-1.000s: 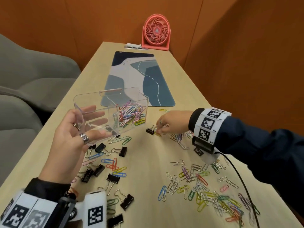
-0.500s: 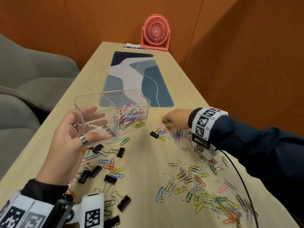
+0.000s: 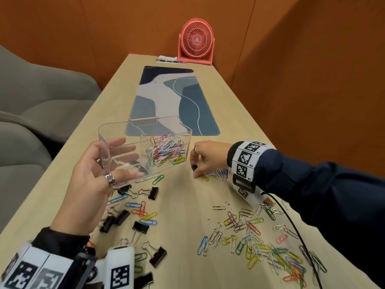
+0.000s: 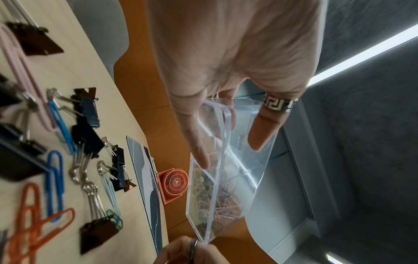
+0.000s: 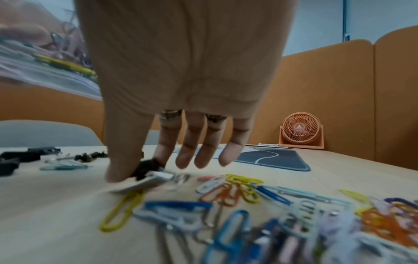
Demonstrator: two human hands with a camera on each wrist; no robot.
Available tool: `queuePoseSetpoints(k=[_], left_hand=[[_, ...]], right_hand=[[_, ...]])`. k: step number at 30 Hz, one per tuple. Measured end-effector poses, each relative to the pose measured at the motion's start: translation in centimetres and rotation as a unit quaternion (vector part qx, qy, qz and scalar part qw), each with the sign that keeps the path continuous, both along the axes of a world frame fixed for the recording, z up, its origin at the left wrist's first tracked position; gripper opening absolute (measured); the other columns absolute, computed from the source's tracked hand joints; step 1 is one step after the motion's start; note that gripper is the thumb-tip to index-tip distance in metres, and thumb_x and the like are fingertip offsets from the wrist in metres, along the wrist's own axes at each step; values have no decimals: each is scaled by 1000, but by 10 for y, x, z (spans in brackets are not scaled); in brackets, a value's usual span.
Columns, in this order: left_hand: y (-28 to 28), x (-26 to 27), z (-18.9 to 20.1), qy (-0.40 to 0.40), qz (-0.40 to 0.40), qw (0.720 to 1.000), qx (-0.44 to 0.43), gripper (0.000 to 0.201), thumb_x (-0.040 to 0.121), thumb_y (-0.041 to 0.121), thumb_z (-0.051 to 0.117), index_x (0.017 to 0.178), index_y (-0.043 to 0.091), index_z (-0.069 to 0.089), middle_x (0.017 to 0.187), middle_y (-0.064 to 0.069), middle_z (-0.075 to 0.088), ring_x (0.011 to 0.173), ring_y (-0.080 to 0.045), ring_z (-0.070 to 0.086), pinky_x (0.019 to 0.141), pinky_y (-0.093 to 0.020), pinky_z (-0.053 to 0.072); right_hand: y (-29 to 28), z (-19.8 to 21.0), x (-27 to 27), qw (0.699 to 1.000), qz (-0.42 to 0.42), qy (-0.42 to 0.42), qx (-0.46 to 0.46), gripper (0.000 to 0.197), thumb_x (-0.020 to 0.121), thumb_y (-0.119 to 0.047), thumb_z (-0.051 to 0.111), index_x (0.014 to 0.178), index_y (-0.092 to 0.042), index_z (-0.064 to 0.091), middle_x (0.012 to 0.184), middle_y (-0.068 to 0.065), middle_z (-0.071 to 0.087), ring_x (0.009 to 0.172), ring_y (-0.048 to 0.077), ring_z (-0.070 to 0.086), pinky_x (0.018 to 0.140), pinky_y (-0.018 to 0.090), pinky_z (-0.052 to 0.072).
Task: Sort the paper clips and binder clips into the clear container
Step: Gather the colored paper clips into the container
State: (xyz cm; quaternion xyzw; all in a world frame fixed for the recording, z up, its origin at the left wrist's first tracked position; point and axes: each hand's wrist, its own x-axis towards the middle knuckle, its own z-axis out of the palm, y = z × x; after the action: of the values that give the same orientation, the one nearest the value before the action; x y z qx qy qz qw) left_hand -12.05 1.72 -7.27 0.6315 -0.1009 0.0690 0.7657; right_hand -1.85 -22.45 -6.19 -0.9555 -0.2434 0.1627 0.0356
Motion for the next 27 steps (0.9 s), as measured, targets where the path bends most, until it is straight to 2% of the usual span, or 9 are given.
queuePoseSetpoints(k=[2, 5, 8, 11, 12, 15, 19, 23, 27], left_hand=[[-1, 0, 1, -3, 10, 1000, -5, 102, 26, 43, 91, 110, 0, 50, 117, -11, 63, 101, -24, 67, 72, -37, 59], [-2, 0, 2, -6, 14, 1000, -16, 106, 25, 44, 91, 110, -3, 47, 121, -15, 60, 100, -24, 67, 70, -35, 58], [0, -1, 4, -8, 26, 1000, -9, 106, 25, 46, 90, 109, -2, 48, 119, -12, 62, 102, -25, 67, 75, -40, 58], [2, -1, 4, -6, 34, 999, 1, 107, 24, 47, 89, 110, -2, 48, 119, -11, 63, 102, -25, 67, 78, -45, 56], [2, -1, 4, -7, 34, 999, 1, 107, 24, 47, 89, 110, -2, 48, 119, -12, 62, 102, -25, 67, 78, -46, 56], [1, 0, 2, -7, 28, 1000, -1, 100, 28, 36, 90, 109, -4, 47, 121, -15, 60, 101, -26, 67, 78, -42, 58], [-1, 0, 0, -6, 6, 1000, -15, 75, 43, 12, 81, 109, -1, 49, 122, -16, 60, 100, -25, 67, 75, -40, 59], [-5, -2, 2, -12, 10, 1000, -9, 94, 26, 38, 90, 106, 7, 51, 116, -10, 64, 100, -23, 67, 75, -39, 59], [-8, -3, 3, -11, 11, 1000, -1, 93, 20, 51, 89, 98, 13, 54, 116, -8, 65, 100, -24, 67, 77, -41, 58]], right_hand=[[4, 2, -1, 1000, 4, -15, 25, 35, 79, -37, 70, 101, -13, 59, 99, 0, 51, 87, 15, 48, 73, 23, 35], [20, 2, 1, 998, 13, -20, 51, 43, 80, -36, 69, 115, -13, 56, 100, 1, 54, 90, 19, 52, 73, 23, 35], [36, -3, 5, 996, -4, 0, 85, 53, 78, -31, 72, 126, -16, 55, 119, 5, 60, 99, 21, 54, 87, 27, 43], [30, 3, 9, 998, -36, 3, 57, 45, 89, -32, 57, 131, -16, 50, 117, 0, 59, 106, 19, 54, 88, 24, 39], [23, 6, 11, 998, -56, 6, 34, 44, 94, -34, 48, 133, -15, 47, 123, 2, 57, 113, 21, 53, 91, 26, 37], [-2, 7, 12, 993, -100, 36, -50, 50, 100, -38, 32, 142, -12, 35, 146, 5, 40, 132, 24, 39, 108, 31, 28], [-25, 0, -3, 988, -73, 58, -121, 51, 101, -35, 30, 144, -8, 28, 154, 5, 23, 135, 27, 35, 112, 35, 25], [-38, 0, -26, 985, -30, 81, -152, 53, 101, -34, 31, 149, -18, 17, 158, -5, 9, 140, 22, 27, 113, 31, 21], [-38, 7, -34, 994, -24, 54, -92, 46, 101, -27, 33, 143, -9, 31, 153, 0, 26, 137, 23, 32, 107, 27, 23]])
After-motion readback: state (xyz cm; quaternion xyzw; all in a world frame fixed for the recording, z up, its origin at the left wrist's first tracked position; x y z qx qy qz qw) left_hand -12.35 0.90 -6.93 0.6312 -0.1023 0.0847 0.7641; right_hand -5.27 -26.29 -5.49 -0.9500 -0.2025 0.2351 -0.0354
